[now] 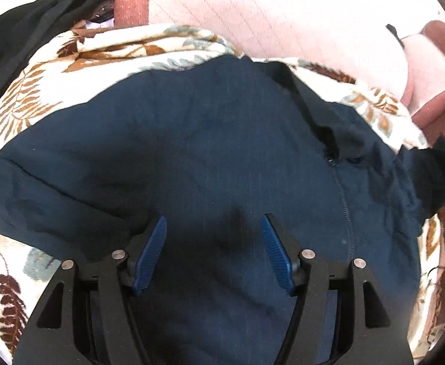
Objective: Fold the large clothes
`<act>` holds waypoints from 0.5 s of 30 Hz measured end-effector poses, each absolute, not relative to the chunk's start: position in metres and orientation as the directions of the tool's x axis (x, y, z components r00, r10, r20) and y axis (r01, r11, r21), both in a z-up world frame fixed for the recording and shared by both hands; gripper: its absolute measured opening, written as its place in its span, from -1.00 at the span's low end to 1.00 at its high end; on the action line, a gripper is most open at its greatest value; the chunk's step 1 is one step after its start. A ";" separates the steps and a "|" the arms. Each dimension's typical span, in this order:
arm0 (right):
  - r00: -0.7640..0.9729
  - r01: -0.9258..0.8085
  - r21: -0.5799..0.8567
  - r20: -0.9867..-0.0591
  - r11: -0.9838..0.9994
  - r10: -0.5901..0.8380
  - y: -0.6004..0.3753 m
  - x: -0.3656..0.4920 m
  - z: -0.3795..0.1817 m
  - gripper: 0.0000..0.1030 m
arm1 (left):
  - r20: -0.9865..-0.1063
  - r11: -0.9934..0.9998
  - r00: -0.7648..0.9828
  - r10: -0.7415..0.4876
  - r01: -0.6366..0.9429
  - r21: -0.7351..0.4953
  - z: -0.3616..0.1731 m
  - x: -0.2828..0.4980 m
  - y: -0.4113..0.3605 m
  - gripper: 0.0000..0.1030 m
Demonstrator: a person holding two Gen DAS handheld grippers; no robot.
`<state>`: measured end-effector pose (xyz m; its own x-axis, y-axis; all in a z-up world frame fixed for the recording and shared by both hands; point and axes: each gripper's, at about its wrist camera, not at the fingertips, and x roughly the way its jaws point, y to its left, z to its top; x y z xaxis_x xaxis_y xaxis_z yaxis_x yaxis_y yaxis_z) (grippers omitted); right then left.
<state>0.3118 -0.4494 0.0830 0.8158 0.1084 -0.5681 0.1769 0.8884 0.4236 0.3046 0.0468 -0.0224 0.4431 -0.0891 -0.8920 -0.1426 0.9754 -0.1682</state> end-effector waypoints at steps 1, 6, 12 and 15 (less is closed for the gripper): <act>0.808 0.143 0.424 -0.571 0.894 0.142 -0.433 0.311 0.082 -0.98 | -0.890 0.974 0.446 -0.095 -0.144 -0.176 -0.020 0.301 0.049 0.23; 0.730 -0.029 0.428 -0.608 0.903 0.312 -0.328 0.310 0.071 -0.98 | -0.882 0.967 0.455 -0.122 -0.144 -0.208 -0.006 0.288 0.069 0.23; 0.623 -0.178 0.418 -0.653 0.891 0.431 -0.202 0.312 0.048 -0.97 | -0.874 0.959 0.468 -0.132 -0.163 -0.232 0.005 0.275 0.104 0.23; 0.599 -0.225 0.434 -0.644 0.872 0.475 -0.159 0.316 0.044 -0.96 | -0.864 0.953 0.487 -0.130 -0.178 -0.244 0.012 0.270 0.122 0.23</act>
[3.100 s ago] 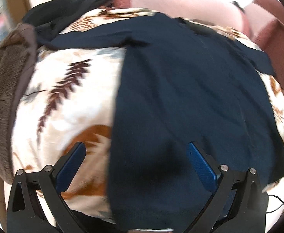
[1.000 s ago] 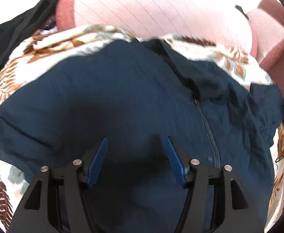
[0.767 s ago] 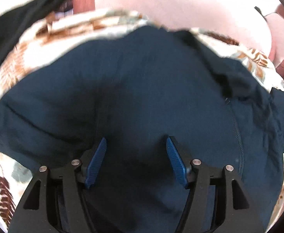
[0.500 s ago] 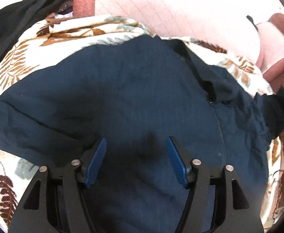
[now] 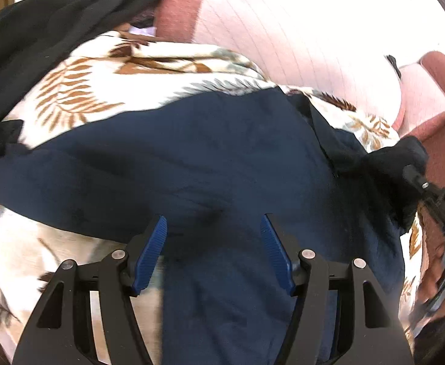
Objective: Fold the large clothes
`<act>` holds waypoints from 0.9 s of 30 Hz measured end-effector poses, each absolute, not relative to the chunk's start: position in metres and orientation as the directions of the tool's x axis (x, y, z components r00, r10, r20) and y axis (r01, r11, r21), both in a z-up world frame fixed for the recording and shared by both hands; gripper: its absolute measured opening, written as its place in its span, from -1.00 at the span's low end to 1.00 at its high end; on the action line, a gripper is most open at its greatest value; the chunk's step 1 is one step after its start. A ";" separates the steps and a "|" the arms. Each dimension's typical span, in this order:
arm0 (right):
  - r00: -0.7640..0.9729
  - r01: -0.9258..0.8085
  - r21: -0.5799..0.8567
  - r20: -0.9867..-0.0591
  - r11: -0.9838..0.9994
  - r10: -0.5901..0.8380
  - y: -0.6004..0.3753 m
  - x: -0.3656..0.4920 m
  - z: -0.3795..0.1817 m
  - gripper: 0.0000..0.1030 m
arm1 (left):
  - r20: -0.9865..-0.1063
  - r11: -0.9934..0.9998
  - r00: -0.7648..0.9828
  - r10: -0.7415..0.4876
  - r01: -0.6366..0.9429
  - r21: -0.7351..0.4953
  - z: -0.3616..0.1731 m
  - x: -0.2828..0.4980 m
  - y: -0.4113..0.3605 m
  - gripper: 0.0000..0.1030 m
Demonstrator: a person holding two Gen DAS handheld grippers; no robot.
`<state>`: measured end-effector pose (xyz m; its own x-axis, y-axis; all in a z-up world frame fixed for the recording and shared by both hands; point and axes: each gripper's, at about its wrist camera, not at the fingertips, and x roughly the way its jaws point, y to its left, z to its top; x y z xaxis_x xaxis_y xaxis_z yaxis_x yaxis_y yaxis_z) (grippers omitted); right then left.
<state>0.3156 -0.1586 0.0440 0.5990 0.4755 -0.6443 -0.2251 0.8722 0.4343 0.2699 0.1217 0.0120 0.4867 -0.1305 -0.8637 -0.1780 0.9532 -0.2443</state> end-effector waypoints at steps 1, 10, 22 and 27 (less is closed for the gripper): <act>0.591 -0.244 0.437 -0.641 0.866 0.490 -0.141 0.313 0.041 -0.93 | -0.859 0.949 0.494 -0.135 -0.184 -0.254 0.014 0.268 0.128 0.23; 0.346 -0.307 0.400 -0.798 0.863 0.493 -0.038 0.280 -0.033 -0.68 | -0.852 0.923 0.492 -0.178 -0.218 -0.319 0.016 0.258 0.151 0.23; 0.610 -0.029 0.553 -0.650 0.833 0.453 -0.242 0.228 0.008 -0.03 | -0.908 0.922 0.304 -0.289 -0.166 -0.349 -0.038 0.296 0.068 0.23; 0.706 0.169 0.629 -0.615 0.759 0.351 -0.339 0.230 0.006 -0.02 | -0.909 0.922 0.344 -0.233 -0.220 -0.320 -0.042 0.312 0.053 -0.20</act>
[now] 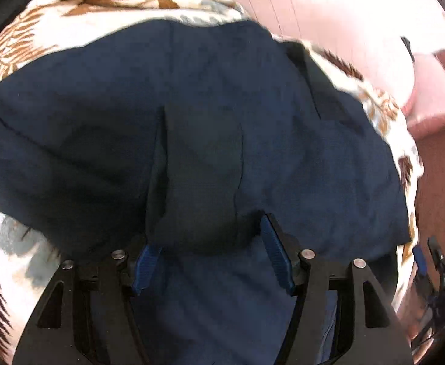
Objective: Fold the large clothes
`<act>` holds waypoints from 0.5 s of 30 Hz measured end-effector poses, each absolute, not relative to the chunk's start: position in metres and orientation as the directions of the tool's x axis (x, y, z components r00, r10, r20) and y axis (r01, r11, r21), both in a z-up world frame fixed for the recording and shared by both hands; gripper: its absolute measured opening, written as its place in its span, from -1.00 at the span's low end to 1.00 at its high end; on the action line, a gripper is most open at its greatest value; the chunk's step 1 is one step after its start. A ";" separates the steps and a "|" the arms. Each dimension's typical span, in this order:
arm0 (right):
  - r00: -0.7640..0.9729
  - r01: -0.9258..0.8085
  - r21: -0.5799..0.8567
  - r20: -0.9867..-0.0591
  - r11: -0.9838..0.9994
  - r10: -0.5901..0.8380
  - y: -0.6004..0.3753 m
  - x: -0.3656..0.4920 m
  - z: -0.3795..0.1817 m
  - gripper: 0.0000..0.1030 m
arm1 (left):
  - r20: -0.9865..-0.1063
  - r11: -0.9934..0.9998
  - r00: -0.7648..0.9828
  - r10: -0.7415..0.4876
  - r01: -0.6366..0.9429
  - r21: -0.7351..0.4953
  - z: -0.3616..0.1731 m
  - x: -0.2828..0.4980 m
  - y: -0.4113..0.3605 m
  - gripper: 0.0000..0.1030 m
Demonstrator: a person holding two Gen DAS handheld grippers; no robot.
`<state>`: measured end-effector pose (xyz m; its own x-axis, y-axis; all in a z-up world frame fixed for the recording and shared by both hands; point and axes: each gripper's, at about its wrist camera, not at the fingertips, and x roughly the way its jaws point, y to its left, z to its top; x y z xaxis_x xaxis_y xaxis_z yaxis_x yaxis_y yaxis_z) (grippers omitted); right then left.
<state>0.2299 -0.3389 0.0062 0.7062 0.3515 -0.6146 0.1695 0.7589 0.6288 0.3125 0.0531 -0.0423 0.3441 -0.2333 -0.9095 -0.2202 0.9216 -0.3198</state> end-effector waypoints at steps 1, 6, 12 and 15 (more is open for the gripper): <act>0.711 0.190 0.636 -0.614 0.748 0.342 -0.351 0.232 0.006 -0.02 | -0.901 0.916 0.358 -0.243 -0.220 -0.335 -0.041 0.314 0.053 -0.84; 0.686 0.240 0.655 -0.637 0.716 0.352 -0.375 0.252 -0.018 -0.02 | -0.867 0.906 0.453 -0.208 -0.244 -0.346 -0.019 0.302 0.072 -0.89; 0.675 0.248 0.726 -0.604 0.641 0.424 -0.373 0.273 -0.042 -0.02 | -0.859 0.886 0.485 -0.166 -0.309 -0.345 -0.016 0.285 0.107 -0.89; 0.641 0.225 0.728 -0.611 0.647 0.465 -0.362 0.283 -0.048 0.12 | -0.863 0.875 0.468 -0.189 -0.318 -0.364 -0.024 0.285 0.114 -0.89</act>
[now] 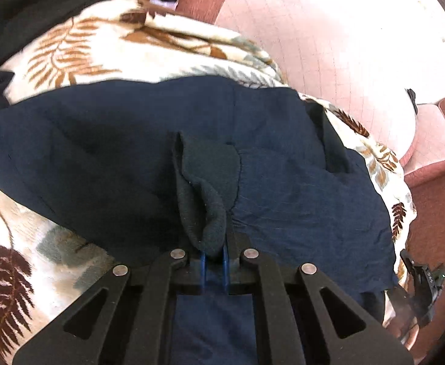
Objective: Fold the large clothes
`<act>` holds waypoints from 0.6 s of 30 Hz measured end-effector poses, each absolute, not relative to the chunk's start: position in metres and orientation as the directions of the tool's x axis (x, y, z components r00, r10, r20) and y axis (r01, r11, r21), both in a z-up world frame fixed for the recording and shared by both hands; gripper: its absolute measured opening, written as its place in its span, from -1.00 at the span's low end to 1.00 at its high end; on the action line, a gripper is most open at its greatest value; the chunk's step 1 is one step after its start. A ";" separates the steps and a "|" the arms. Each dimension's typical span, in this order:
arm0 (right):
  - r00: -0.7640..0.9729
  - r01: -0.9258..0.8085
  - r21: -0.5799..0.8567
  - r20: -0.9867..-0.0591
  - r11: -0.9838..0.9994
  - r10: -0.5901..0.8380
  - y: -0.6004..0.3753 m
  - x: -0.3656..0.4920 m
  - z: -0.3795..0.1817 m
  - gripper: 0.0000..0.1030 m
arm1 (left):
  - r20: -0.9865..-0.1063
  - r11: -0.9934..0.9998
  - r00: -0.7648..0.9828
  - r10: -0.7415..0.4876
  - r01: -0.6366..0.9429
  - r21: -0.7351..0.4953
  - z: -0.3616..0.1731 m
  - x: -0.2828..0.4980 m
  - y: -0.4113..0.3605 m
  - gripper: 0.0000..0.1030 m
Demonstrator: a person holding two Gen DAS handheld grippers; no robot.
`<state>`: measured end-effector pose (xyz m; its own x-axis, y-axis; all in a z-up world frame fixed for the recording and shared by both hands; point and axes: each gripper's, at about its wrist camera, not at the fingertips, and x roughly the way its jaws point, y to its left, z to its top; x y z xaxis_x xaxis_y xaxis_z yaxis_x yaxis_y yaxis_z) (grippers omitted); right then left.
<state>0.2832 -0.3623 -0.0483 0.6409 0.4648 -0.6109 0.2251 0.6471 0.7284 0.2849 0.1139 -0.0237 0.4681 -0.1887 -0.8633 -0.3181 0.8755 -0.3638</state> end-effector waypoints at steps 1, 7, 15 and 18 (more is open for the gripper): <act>0.623 0.223 0.722 -0.622 0.655 0.474 -0.355 0.287 -0.050 0.12 | -0.866 0.874 0.462 -0.191 -0.321 -0.364 -0.026 0.284 0.114 -0.89; 0.635 0.062 0.599 -0.641 0.798 0.431 -0.320 0.293 -0.021 -0.92 | -0.852 0.877 0.472 -0.228 -0.279 -0.390 -0.021 0.289 0.098 -0.89; 0.534 0.210 0.485 -0.784 0.849 0.316 -0.337 0.299 -0.059 -0.82 | -0.896 0.914 0.406 -0.180 -0.268 -0.305 -0.050 0.305 0.070 -0.82; 0.636 0.221 0.481 -0.730 0.849 0.248 -0.343 0.280 -0.031 -0.58 | -0.874 0.888 0.419 -0.247 -0.264 -0.378 -0.039 0.291 0.087 -0.80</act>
